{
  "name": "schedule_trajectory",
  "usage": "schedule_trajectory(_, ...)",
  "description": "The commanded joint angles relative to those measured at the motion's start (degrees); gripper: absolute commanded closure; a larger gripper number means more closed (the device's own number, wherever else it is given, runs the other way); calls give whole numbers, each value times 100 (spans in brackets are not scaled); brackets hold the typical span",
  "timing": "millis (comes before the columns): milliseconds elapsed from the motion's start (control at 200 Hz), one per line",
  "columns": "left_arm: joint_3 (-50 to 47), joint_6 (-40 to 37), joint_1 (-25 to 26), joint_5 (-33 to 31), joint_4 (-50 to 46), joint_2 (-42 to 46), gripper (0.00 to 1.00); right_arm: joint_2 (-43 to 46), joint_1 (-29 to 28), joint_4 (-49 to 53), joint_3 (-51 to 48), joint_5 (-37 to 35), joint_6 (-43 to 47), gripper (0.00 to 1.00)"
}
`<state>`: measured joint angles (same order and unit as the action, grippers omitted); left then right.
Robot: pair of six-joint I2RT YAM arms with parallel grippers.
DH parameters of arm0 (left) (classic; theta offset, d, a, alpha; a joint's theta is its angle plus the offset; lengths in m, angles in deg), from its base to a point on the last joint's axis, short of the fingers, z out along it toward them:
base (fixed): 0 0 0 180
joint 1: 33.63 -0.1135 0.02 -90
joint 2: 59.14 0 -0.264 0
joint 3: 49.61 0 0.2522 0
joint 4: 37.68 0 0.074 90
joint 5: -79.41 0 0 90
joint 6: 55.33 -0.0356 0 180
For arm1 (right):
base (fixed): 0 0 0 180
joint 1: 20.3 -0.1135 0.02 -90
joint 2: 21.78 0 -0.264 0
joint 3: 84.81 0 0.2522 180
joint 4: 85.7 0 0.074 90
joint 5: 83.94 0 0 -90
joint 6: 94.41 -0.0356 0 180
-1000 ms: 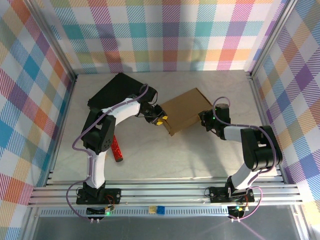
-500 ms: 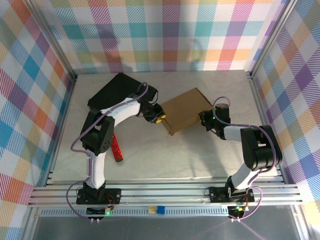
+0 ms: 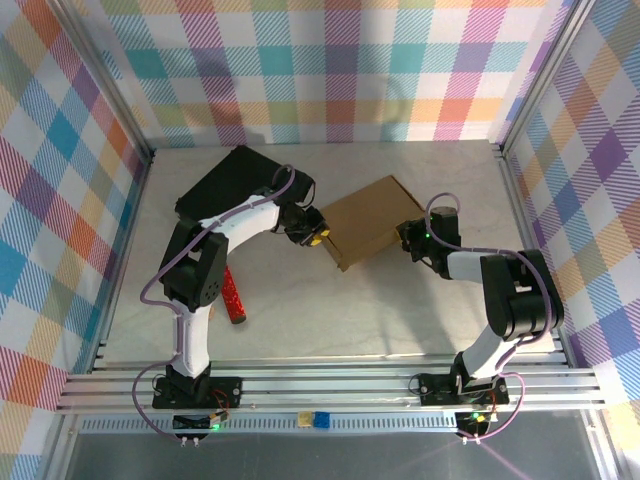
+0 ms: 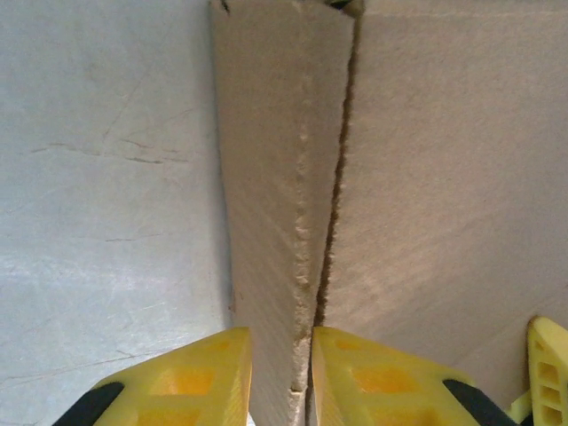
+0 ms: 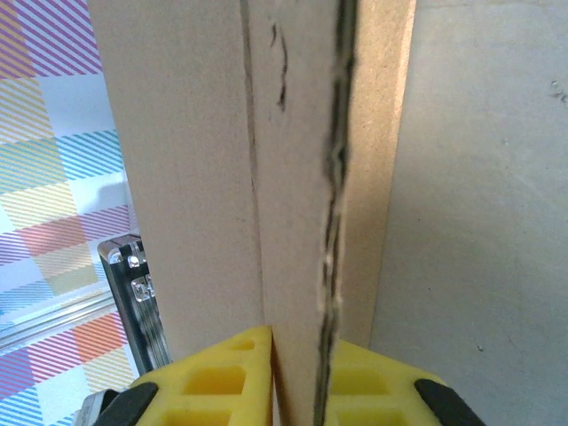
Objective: Fold the paper box
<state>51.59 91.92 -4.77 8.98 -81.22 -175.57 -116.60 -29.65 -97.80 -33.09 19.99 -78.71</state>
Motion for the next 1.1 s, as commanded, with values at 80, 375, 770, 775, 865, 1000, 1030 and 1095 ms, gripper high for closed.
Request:
schedule_trajectory(80,-145,-4,41,-67,-177,-102,74,-237,-24,401,-14,12,-5,86)
schedule_trajectory(375,-15,-20,111,-103,-264,-213,69,-237,-28,414,-51,22,-14,86)
schedule_trajectory(770,-13,-91,199,-204,-457,-460,99,-221,-17,369,-51,52,10,81)
schedule_trajectory(775,-6,-91,199,-202,-462,-460,100,-221,-17,369,-51,52,10,81)
schedule_trajectory(865,101,-85,181,-81,-509,-447,100,-132,-23,432,-11,90,113,66)
schedule_trajectory(1000,319,136,103,458,-435,-354,100,293,26,843,97,159,368,30)
schedule_trajectory(1030,364,179,79,581,-432,-310,100,395,44,986,142,195,441,24)
schedule_trajectory(1095,431,311,17,911,-392,-235,100,571,99,1229,235,327,586,16)
